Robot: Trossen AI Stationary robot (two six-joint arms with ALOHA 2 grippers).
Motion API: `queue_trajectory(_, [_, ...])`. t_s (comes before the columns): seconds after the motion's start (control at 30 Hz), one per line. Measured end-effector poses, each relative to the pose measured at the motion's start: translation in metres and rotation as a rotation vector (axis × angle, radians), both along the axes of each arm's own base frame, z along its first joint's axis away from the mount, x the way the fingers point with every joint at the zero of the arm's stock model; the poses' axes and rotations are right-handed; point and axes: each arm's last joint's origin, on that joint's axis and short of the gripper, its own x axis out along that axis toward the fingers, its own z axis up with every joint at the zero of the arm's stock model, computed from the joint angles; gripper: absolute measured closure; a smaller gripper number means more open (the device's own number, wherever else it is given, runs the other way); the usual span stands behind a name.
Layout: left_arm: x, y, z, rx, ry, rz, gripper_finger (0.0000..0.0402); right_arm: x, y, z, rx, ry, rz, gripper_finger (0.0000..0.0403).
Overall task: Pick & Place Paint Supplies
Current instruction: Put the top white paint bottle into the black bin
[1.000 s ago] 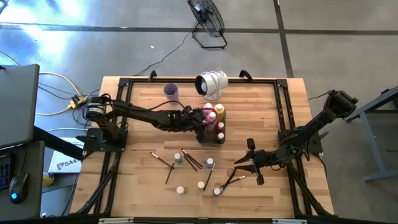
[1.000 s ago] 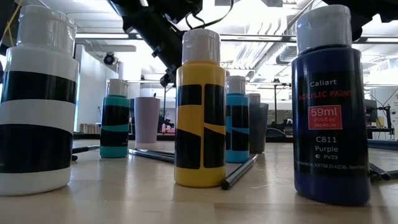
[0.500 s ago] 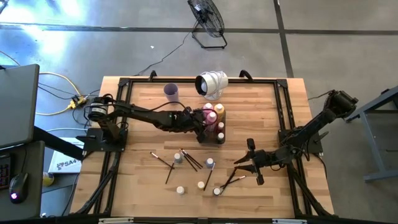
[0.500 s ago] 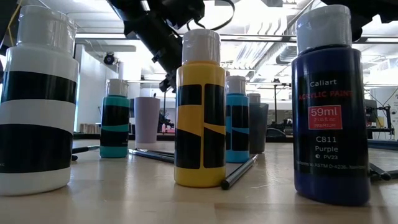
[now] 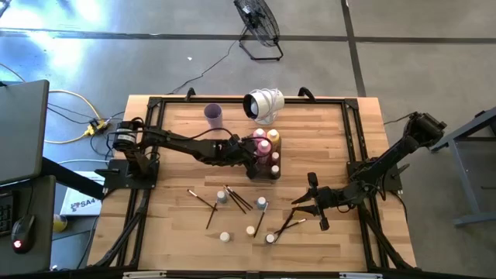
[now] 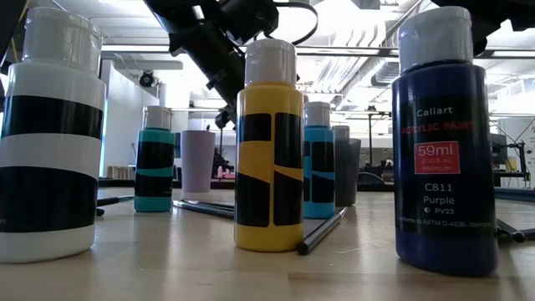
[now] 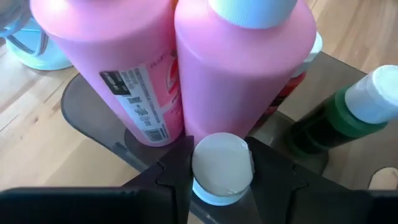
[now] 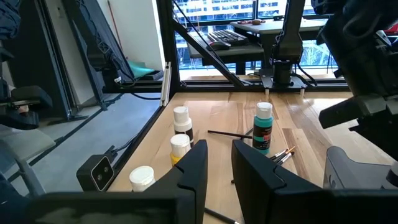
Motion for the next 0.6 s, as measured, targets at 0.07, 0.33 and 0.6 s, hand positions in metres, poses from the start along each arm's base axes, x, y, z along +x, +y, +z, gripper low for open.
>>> queue_trajectory(0.07, [-0.0001,0.0001,-0.0001,0.000,0.001,0.000,0.0275,0.0000,0.0000,0.0001,0.000,0.000,0.000,0.0339])
queue_trajectory(0.33, [-0.0001,-0.0003,-0.0005,-0.012,0.003,-0.017,0.0274,0.0000,0.0000,-0.0003,-0.003,0.003,0.000,0.0339])
queue_trajectory(0.6, [-0.0001,-0.0004,-0.0006,-0.002,0.009,-0.034,0.0272,0.0000,0.0000,-0.0003,-0.003,0.003,0.000,0.0339])
